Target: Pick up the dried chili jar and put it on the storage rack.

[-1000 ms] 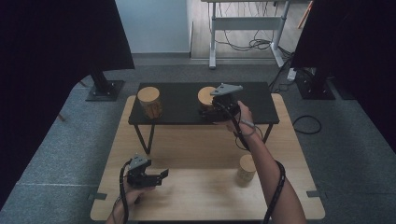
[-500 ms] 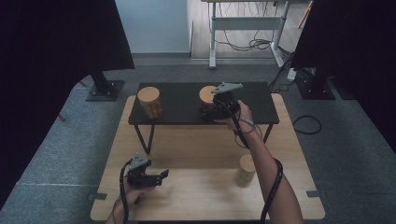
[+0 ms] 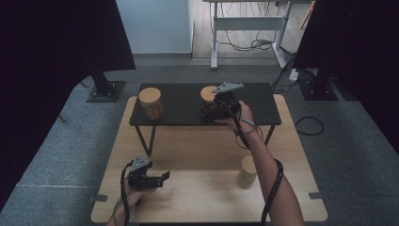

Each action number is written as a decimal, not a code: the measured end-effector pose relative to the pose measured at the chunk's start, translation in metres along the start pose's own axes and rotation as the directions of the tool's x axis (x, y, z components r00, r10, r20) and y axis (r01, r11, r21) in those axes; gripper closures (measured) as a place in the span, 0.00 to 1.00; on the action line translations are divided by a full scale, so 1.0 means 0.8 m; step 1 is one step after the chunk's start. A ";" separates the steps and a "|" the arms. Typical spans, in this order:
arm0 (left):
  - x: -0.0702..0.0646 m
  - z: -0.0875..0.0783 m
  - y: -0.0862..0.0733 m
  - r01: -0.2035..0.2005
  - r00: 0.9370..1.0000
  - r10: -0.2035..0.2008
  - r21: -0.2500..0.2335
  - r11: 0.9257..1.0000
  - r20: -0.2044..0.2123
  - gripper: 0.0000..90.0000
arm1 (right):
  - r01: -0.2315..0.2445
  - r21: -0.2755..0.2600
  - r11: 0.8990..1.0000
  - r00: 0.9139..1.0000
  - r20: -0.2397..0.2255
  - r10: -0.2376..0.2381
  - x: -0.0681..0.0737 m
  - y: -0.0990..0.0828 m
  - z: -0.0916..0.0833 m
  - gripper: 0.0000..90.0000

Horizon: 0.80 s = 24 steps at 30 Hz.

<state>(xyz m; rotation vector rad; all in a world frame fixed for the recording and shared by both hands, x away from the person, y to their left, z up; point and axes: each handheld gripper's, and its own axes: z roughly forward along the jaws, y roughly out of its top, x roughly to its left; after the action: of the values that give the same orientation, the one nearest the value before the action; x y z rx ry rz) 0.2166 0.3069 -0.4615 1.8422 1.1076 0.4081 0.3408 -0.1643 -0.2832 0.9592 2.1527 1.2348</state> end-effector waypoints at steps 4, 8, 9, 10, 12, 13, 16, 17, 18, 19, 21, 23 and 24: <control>0.000 0.000 0.000 -0.001 1.000 0.001 0.001 1.000 0.001 0.07 | 0.000 -0.002 1.000 1.000 0.002 0.000 0.001 -0.001 0.000 0.26; 0.000 0.000 0.000 -0.001 1.000 0.001 0.001 1.000 0.000 0.07 | -0.001 -0.003 1.000 1.000 0.002 0.001 0.001 -0.001 0.000 0.26; 0.000 0.000 0.000 0.000 1.000 0.000 0.001 1.000 0.000 0.07 | -0.001 -0.003 1.000 1.000 0.003 0.001 0.001 -0.001 0.000 0.26; 0.000 0.000 0.000 0.000 1.000 0.000 0.001 1.000 0.000 0.07 | 0.000 -0.003 1.000 1.000 0.003 0.000 0.001 -0.001 0.000 0.26; 0.000 0.000 0.000 0.000 1.000 0.000 0.001 1.000 0.000 0.07 | -0.001 -0.003 1.000 1.000 0.002 0.001 0.001 -0.001 0.000 0.26; 0.000 0.000 0.000 0.000 1.000 0.000 0.001 1.000 0.000 0.07 | 0.000 -0.003 1.000 1.000 0.002 0.000 0.001 -0.001 0.000 0.26; 0.000 0.000 0.000 0.002 1.000 -0.002 0.000 1.000 -0.002 0.07 | 0.004 0.001 1.000 1.000 0.004 -0.004 0.002 0.001 0.001 0.24; 0.000 0.000 0.000 0.003 1.000 -0.003 0.000 1.000 -0.003 0.07 | 0.007 0.006 1.000 1.000 0.004 -0.007 0.003 0.002 0.001 0.21; 0.000 0.000 0.000 0.003 1.000 -0.003 -0.001 1.000 -0.003 0.07 | 0.010 0.007 1.000 1.000 0.009 -0.010 0.005 0.002 0.001 0.18; 0.000 0.000 0.000 0.003 1.000 -0.003 -0.001 1.000 -0.003 0.07 | 0.009 0.006 1.000 1.000 0.010 -0.010 0.006 0.002 0.001 0.16; 0.000 -0.001 0.000 0.004 1.000 -0.004 -0.002 1.000 -0.003 0.07 | 0.009 0.007 1.000 1.000 0.012 -0.009 0.008 0.003 0.002 0.13; 0.000 0.000 0.000 0.003 1.000 -0.003 0.000 1.000 -0.002 0.07 | 0.012 0.005 1.000 1.000 0.017 -0.012 0.011 0.004 0.001 0.10; 0.000 0.000 0.000 0.001 1.000 -0.001 0.000 1.000 -0.002 0.07 | 0.007 0.003 1.000 1.000 0.017 -0.007 0.012 0.004 0.000 0.10</control>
<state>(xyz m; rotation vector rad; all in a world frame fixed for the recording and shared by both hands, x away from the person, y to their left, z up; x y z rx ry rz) 0.2164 0.3070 -0.4614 1.8415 1.1106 0.4094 0.3357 -0.1555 -0.2812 0.9595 2.1441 1.2160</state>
